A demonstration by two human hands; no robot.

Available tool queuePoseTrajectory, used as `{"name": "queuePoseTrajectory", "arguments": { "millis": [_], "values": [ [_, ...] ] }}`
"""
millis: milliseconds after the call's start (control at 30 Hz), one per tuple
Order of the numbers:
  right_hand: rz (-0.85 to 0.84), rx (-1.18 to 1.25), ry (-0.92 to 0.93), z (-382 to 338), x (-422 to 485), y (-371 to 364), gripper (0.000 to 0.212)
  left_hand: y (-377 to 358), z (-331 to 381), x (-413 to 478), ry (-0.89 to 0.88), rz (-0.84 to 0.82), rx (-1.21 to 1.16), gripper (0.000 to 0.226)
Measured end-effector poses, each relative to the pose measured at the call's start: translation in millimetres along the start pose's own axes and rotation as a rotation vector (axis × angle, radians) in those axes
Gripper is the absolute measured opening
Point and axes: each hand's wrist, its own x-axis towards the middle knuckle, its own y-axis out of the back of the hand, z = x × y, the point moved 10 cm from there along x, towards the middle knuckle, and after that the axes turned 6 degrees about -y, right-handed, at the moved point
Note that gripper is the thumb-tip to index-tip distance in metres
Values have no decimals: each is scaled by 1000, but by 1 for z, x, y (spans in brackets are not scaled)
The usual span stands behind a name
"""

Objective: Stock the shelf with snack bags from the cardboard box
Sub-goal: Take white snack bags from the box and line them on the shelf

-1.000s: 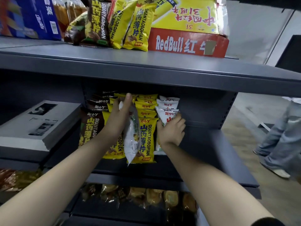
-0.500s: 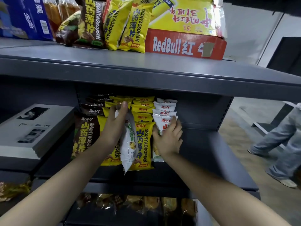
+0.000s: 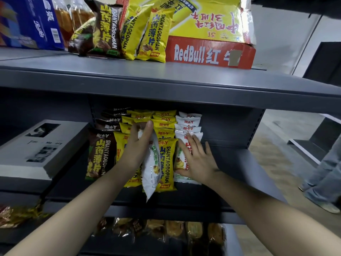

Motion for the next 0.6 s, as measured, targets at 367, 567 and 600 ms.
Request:
{"name": "queuePoseTrajectory", "arguments": {
  "millis": [367, 567, 600],
  "values": [
    [250, 550, -8, 14, -73, 77, 53, -49, 10, -6, -70, -49, 299, 82],
    [-39, 863, 15, 3, -97, 60, 63, -87, 15, -9, -153, 201, 443, 77],
    [-49, 946, -43, 7, -94, 55, 60, -94, 15, -9, -149, 215, 463, 77]
  ]
}}
